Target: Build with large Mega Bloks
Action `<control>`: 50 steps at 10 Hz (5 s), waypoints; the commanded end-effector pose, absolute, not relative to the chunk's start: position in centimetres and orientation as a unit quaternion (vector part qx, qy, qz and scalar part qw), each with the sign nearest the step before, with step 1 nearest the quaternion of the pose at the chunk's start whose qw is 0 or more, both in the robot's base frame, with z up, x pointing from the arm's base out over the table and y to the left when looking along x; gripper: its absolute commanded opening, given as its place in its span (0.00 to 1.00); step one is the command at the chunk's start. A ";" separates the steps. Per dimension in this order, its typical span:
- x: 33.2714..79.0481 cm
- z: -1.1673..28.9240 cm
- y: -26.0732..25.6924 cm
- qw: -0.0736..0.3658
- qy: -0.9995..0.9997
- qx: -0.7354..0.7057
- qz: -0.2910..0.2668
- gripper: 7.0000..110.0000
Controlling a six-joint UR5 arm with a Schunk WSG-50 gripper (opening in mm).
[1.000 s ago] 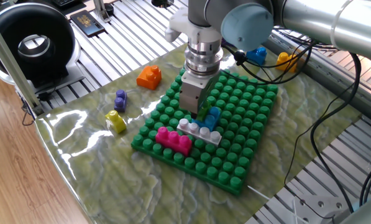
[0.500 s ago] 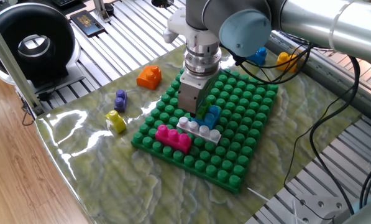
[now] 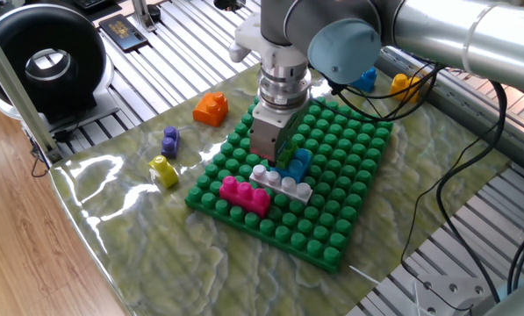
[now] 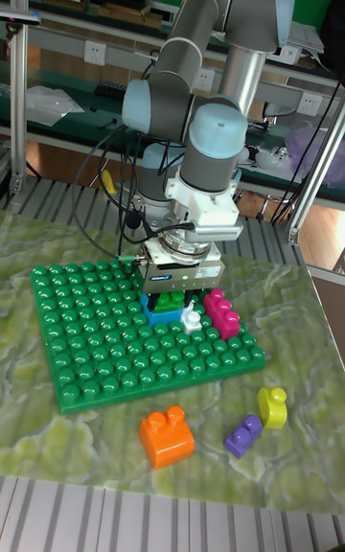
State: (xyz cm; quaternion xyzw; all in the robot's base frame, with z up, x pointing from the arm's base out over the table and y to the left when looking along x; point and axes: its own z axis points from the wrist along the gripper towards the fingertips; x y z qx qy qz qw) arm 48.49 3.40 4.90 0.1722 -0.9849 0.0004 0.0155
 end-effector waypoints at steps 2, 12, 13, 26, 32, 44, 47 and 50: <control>47.9 6.0 3.9 0.025 -0.982 0.185 -0.028 0.57; 48.5 6.8 4.9 0.021 -0.982 0.182 -0.039 0.57; 48.4 7.0 5.2 0.023 -0.983 0.177 -0.042 0.57; 48.1 7.2 3.1 0.045 -0.987 0.153 -0.008 0.36; 47.3 6.8 3.3 0.063 -0.988 0.140 -0.014 0.15; 48.4 6.7 3.0 0.058 -0.981 0.183 -0.015 0.57; 48.8 7.0 3.0 0.055 -0.981 0.188 -0.013 0.79; 49.3 9.0 4.2 0.055 -0.984 0.171 -0.006 0.79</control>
